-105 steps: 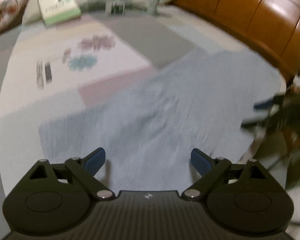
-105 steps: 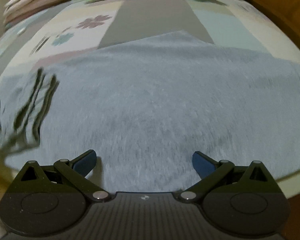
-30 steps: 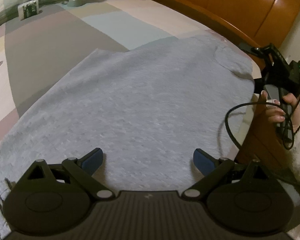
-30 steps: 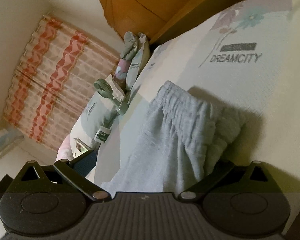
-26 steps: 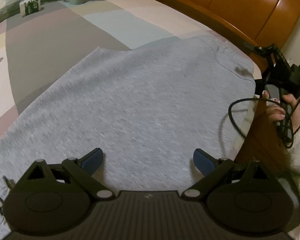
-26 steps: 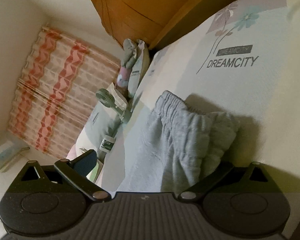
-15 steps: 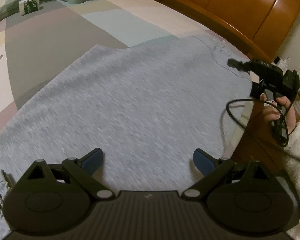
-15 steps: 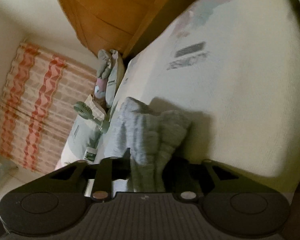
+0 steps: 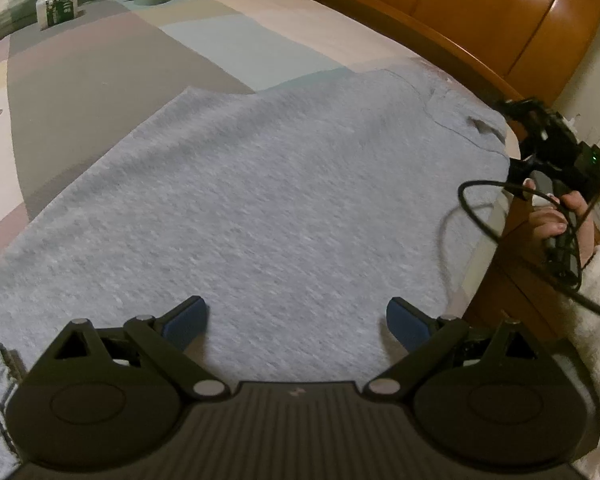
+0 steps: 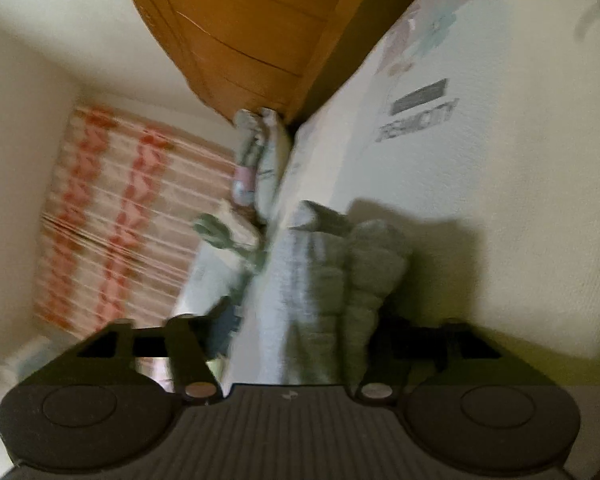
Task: Fold clothes
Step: 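Lift the folded grey pants upward with the right gripper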
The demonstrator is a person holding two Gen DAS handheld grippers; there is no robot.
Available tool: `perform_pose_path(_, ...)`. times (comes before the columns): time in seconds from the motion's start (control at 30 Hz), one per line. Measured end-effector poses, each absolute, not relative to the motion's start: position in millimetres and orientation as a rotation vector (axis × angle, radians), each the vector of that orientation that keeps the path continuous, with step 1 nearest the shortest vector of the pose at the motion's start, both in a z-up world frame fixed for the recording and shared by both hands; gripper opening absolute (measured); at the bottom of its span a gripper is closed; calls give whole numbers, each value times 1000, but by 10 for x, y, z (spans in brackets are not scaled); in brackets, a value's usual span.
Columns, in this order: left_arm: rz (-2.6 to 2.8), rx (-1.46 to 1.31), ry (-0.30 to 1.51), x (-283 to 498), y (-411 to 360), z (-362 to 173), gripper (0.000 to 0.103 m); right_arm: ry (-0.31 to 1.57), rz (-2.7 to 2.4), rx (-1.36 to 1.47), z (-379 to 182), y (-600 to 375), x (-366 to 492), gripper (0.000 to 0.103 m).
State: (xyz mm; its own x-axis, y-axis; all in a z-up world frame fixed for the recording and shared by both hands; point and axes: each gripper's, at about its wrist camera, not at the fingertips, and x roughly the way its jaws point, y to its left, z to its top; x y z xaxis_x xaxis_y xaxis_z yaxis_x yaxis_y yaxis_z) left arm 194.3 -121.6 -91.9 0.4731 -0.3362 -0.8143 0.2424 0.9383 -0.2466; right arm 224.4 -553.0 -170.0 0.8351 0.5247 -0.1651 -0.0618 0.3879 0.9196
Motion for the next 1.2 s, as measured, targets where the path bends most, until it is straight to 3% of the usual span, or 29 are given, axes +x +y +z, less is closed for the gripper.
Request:
perform_pose_path(0.17, -348, -108, 1020, 1964, -1242, -954, 97, 453, 404, 1070, -1655, -5463, 2291, 73)
perform_pose_path(0.23, -352, -109, 1017, 1959, -1241, -950, 96, 464, 392, 1070, -1705, -5502, 2293, 57)
perform_pose_path(0.27, -354, -114, 1017, 1957, -1225, -949, 96, 482, 372, 1071, -1746, -5533, 2298, 28)
perform_pose_path(0.3, -354, -120, 1017, 1954, -1210, -948, 97, 509, 343, 1075, -1810, -5574, 2294, 13)
perform_pose_path(0.63, -322, -107, 1005, 1833, -1058, -788, 97, 623, 279, 906, -1604, -5451, 2330, 17)
perform_pose_path(0.83, -300, -40, 1046, 1728, -888, -619, 97, 641, 203, 585, -1135, -5083, 2362, 19)
perform_pose_path(1.2, -313, -19, 1019, 1443, -613, -429, 97, 543, 280, 325, -295, -4456, 2087, 19)
